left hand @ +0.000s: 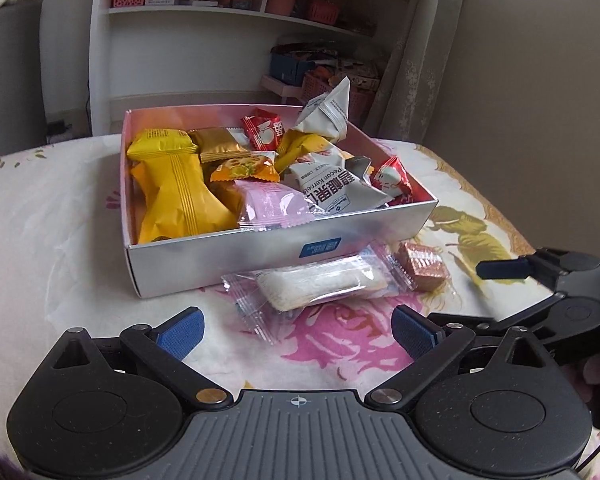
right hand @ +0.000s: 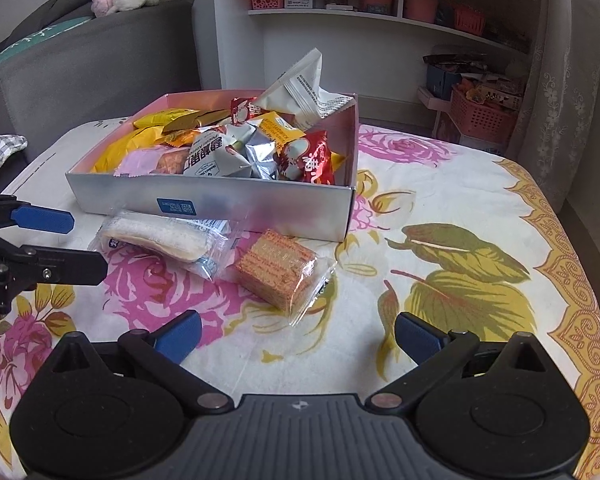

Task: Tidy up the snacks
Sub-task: 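Withdraw both grippers and move toward the white rice cake and wafer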

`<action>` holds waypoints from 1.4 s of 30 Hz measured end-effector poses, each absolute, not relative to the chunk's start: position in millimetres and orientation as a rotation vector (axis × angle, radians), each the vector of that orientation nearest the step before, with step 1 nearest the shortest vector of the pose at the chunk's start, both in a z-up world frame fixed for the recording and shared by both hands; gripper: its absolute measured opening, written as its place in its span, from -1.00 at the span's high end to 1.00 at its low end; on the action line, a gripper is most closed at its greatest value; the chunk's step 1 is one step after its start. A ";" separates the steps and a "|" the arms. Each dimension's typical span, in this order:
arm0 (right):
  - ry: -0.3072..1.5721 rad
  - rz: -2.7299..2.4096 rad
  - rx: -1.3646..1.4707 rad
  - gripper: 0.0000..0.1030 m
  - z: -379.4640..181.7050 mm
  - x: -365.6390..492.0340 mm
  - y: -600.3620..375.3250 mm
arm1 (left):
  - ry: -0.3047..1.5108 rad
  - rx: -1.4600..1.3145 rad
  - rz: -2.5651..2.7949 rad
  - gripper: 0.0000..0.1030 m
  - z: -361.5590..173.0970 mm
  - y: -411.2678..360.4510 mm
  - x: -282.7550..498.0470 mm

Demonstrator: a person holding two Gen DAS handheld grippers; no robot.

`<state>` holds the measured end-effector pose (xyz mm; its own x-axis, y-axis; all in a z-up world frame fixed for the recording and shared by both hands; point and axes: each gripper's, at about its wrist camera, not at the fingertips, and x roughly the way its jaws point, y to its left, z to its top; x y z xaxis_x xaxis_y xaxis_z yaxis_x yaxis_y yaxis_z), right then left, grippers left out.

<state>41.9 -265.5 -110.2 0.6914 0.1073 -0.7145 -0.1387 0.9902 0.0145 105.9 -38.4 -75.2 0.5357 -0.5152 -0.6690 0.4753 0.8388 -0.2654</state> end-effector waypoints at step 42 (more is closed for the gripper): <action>0.848 0.146 -0.039 -0.25 -106.4 44.2 -293.2 | 0.740 0.388 -0.706 -0.35 -52.0 -85.5 85.2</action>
